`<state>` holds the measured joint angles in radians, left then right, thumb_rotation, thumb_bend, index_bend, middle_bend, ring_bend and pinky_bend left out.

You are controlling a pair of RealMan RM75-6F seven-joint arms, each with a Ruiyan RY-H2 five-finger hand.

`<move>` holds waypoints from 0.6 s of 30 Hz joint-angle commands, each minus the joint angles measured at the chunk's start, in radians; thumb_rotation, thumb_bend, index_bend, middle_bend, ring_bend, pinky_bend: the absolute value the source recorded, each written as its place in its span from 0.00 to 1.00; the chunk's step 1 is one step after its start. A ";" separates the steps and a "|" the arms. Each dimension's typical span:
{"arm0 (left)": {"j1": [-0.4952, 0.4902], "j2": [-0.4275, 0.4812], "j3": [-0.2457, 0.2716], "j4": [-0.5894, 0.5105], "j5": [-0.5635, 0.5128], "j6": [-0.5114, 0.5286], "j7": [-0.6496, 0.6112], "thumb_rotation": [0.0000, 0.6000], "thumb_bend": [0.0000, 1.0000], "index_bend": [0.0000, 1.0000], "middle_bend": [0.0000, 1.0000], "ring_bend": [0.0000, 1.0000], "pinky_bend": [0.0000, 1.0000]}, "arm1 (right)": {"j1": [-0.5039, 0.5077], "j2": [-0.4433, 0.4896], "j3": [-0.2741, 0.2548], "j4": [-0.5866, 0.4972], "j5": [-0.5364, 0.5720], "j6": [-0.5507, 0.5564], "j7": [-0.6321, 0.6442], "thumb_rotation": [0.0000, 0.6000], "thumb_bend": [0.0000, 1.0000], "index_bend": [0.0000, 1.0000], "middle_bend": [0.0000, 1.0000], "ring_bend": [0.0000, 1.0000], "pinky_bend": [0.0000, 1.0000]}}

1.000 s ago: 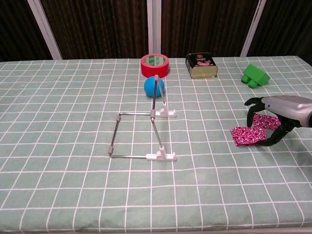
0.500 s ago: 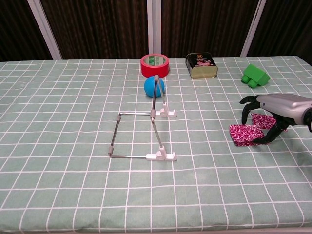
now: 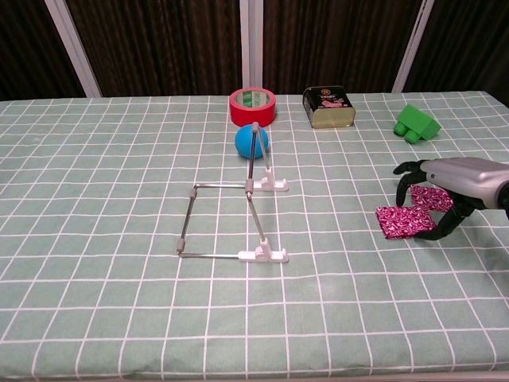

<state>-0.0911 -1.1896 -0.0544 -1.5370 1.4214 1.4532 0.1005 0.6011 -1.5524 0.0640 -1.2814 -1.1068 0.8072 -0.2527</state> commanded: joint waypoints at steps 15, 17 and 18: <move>-0.001 0.000 0.000 0.000 -0.002 -0.006 -0.001 1.00 0.08 0.22 0.16 0.13 0.19 | -0.025 0.015 0.031 0.011 0.021 0.064 0.010 0.89 0.13 0.29 0.05 0.00 0.00; -0.003 0.000 -0.001 0.000 -0.001 -0.006 -0.002 1.00 0.08 0.22 0.16 0.13 0.19 | -0.030 0.015 0.046 0.025 0.052 0.071 0.006 0.90 0.13 0.29 0.05 0.00 0.00; -0.003 0.000 0.000 0.000 0.000 -0.006 -0.003 1.00 0.08 0.22 0.16 0.13 0.19 | -0.033 0.011 0.056 0.039 0.077 0.071 0.003 0.90 0.13 0.29 0.05 0.00 0.00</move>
<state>-0.0942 -1.1894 -0.0548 -1.5370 1.4211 1.4469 0.0980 0.5767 -1.5408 0.1003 -1.2630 -1.0664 0.8699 -0.2468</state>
